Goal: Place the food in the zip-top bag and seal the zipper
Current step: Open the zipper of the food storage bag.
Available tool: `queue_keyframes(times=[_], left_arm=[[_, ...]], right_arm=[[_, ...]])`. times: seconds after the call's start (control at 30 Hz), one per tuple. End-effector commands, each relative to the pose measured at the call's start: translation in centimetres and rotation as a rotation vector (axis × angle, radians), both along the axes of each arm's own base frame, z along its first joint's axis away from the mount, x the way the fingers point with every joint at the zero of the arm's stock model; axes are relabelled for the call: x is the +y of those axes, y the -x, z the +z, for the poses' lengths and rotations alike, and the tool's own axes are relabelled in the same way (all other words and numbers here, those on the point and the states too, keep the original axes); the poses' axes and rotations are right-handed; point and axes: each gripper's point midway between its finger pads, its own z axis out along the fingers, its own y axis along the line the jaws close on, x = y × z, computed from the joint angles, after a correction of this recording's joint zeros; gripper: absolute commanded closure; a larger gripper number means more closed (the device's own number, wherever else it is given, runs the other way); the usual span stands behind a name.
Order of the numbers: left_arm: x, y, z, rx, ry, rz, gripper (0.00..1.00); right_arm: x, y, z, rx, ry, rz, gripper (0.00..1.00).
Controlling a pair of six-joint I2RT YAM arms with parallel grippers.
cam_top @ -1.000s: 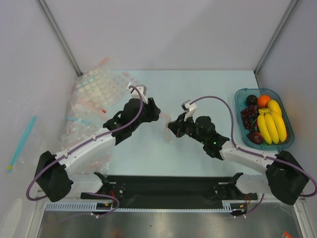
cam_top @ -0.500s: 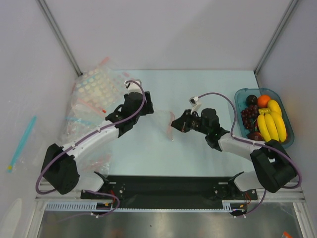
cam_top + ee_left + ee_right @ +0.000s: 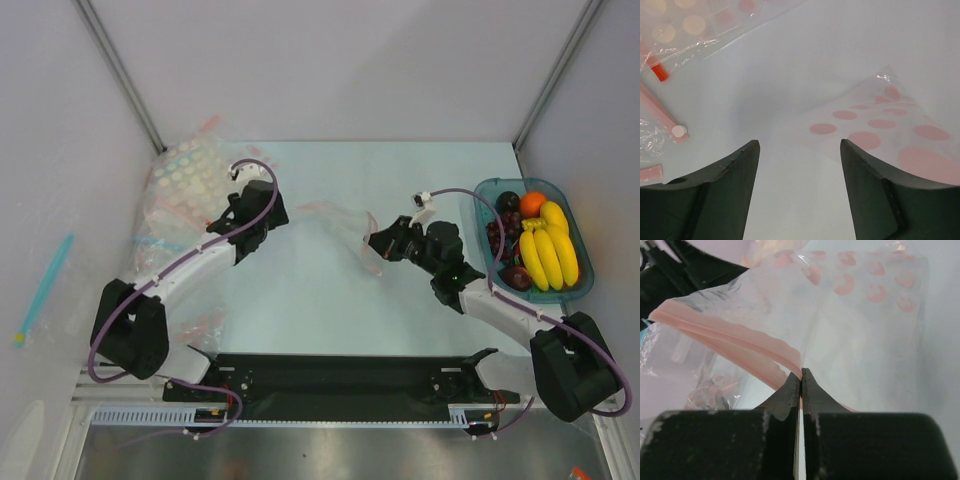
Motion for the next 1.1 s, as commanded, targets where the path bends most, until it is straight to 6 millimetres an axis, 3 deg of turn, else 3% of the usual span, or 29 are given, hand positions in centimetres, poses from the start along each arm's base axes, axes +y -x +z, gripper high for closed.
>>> queue_keyframes(times=[0.0,0.1,0.23,0.3,0.33,0.37,0.4,0.43,0.47,0.53,0.8,1.07], left_arm=[[0.6,0.0,3.7,-0.106,0.061,0.041,0.28],[0.3,0.9,4.9,-0.128,0.08,0.025,0.29],[-1.8,3.7,8.9,-0.23,0.084,-0.068,0.29],[-4.6,5.9,10.4,-0.268,0.084,-0.189,0.29],[-5.9,7.0,12.3,-0.329,0.088,-0.281,0.29],[-8.3,8.8,13.0,-0.36,0.1,-0.38,0.28],[-9.3,9.8,13.0,-0.381,0.093,-0.442,0.19],[-10.6,10.6,14.3,-0.443,0.088,-0.517,0.0],[-12.1,12.1,14.6,-0.455,0.089,-0.585,0.0],[-13.5,12.7,15.4,-0.486,0.081,-0.633,0.0],[-18.9,14.5,13.5,-0.474,0.057,-0.792,0.0],[-21.3,15.1,12.1,-0.461,0.027,-0.864,0.08]], right_arm=[[-1.9,-1.0,-1.0,0.056,-0.008,-0.096,1.0],[-2.1,-1.1,-0.8,0.065,-0.043,-0.089,1.0],[-2.4,-1.1,-0.1,0.043,-0.038,-0.103,1.0],[-2.9,-1.2,0.2,0.046,-0.006,-0.136,1.0],[-3.6,-1.2,-0.5,0.072,0.041,-0.187,1.0],[-4.0,-1.4,-0.5,0.084,0.062,-0.22,1.0],[-4.4,-1.5,-0.5,0.098,0.075,-0.252,1.0],[-4.9,-1.6,-0.4,0.119,0.097,-0.287,1.0],[-4.9,-1.5,-0.1,0.124,0.102,-0.292,1.0],[-5.6,-1.6,0.5,0.134,0.119,-0.339,1.0],[-4.7,-0.7,3.2,0.064,0.089,-0.33,1.0],[-4.1,0.8,6.2,-0.035,0.02,-0.326,1.0]])
